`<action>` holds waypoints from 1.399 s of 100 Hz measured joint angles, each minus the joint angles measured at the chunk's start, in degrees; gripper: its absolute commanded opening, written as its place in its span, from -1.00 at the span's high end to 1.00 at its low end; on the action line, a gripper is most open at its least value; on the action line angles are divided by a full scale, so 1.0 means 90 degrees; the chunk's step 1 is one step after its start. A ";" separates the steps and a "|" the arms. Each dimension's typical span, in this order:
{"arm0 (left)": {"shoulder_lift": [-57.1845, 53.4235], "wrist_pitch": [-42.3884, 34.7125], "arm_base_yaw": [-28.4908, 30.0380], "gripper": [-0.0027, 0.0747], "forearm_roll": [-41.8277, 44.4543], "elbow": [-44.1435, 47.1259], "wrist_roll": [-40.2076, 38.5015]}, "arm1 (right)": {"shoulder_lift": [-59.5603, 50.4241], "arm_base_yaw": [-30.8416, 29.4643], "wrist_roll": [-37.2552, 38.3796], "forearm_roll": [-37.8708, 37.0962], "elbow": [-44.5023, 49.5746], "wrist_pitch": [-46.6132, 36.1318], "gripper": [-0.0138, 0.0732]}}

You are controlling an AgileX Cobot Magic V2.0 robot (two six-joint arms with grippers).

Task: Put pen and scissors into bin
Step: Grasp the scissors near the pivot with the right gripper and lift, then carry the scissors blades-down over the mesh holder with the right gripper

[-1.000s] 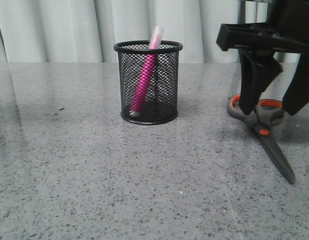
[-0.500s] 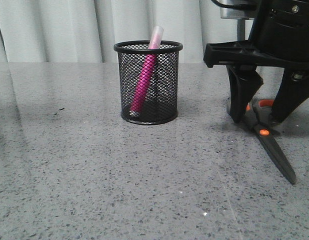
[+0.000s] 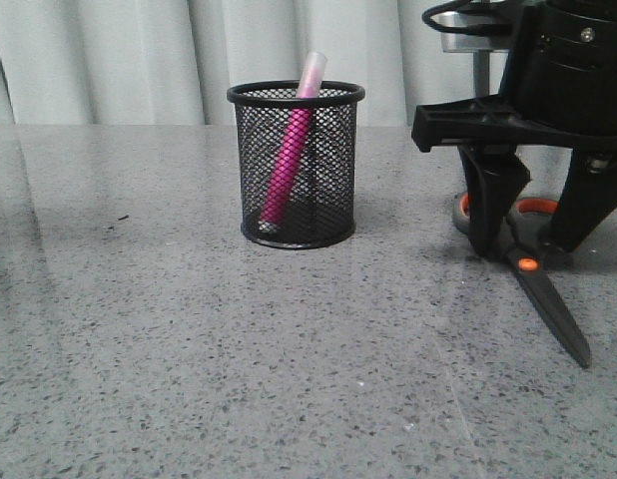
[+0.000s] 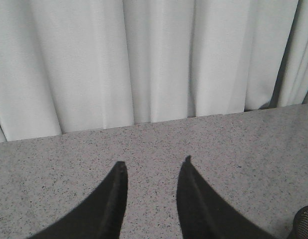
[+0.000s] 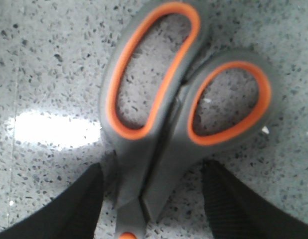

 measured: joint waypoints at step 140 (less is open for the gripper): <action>0.0000 -0.0037 0.0000 0.39 0.0000 0.0000 0.0000 | -0.2173 0.0479 -0.0283 -0.0581 0.0716 -0.4822 0.85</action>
